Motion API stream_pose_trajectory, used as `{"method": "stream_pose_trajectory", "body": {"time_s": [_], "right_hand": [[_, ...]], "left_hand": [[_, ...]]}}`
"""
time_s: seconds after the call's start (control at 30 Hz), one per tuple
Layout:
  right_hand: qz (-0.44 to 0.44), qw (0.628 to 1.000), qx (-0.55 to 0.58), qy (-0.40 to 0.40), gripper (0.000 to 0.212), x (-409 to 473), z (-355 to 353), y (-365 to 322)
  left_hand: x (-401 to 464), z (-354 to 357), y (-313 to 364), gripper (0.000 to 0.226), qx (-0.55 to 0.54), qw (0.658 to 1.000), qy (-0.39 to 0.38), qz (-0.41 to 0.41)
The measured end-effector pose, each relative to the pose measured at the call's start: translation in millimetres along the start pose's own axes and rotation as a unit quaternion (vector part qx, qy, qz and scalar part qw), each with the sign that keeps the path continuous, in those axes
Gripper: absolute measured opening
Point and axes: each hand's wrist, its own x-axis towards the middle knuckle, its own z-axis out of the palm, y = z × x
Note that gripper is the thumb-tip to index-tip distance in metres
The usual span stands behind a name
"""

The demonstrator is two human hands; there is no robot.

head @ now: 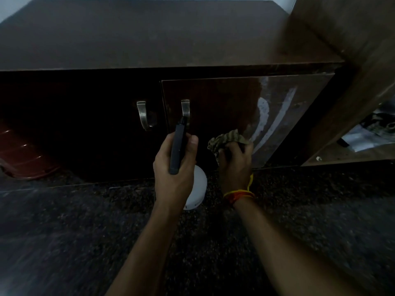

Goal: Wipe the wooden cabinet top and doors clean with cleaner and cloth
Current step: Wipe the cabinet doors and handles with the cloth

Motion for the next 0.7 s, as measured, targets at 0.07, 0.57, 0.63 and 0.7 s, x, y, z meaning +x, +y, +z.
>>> {"method": "stream_pose_trajectory", "body": {"time_s": [0.07,0.57,0.63,0.7], "right_hand": [[0.012,1.0,0.001,0.011,0.007,1.9,0.1,-2.8],[0.09,0.996,-0.004,0.001,0.007,-14.4,16.5,21.6],[0.084,0.996,0.015,0.04,0.008,-11.9,17.5,16.9],[0.085,0.993,0.023,0.079,0.01,-11.7,20.0,14.1]], "left_hand": [[0.1,-1.1,-1.2,0.014,0.001,1.0,0.001,0.001],[-0.3,-7.1,-18.6,0.019,0.011,1.0,0.013,0.0],[0.2,-7.6,-21.2,0.02,0.014,1.0,0.017,-0.002],[1.0,-6.4,-22.6,0.022,0.016,1.0,0.021,-0.006]]}}
